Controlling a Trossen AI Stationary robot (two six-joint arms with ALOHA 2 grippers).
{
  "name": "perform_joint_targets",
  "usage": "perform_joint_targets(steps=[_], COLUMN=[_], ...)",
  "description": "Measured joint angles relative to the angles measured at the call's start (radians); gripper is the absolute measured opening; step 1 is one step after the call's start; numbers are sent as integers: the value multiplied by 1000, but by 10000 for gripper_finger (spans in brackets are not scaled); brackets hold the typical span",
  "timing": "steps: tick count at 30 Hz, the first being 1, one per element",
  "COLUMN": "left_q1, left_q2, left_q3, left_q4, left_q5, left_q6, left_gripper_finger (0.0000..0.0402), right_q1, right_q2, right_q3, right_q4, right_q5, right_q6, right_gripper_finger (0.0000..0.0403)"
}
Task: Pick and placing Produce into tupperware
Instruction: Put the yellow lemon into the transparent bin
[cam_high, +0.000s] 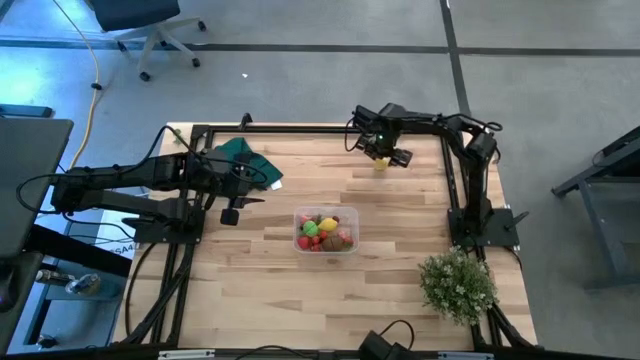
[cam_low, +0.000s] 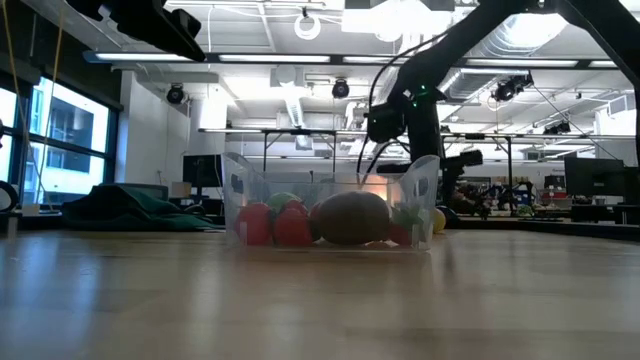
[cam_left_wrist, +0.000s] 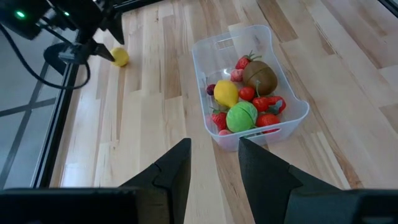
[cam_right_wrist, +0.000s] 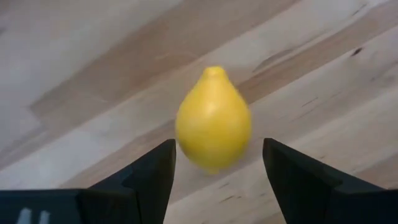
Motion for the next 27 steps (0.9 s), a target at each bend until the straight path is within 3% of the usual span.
perform_joint_targets(steps=[13, 27], left_q1=[0, 0], left_q2=[0, 0], left_q3=[0, 0], left_q4=[0, 0], left_q5=[0, 0], left_q6=[0, 0], left_gripper_finger=[122, 122], right_q1=[-15, -43], right_q2=[0, 0], right_q3=[-133, -146], right_q4=[223, 236], right_q5=[-1, 26], right_q6=[3, -70], right_gripper_finger=[234, 234])
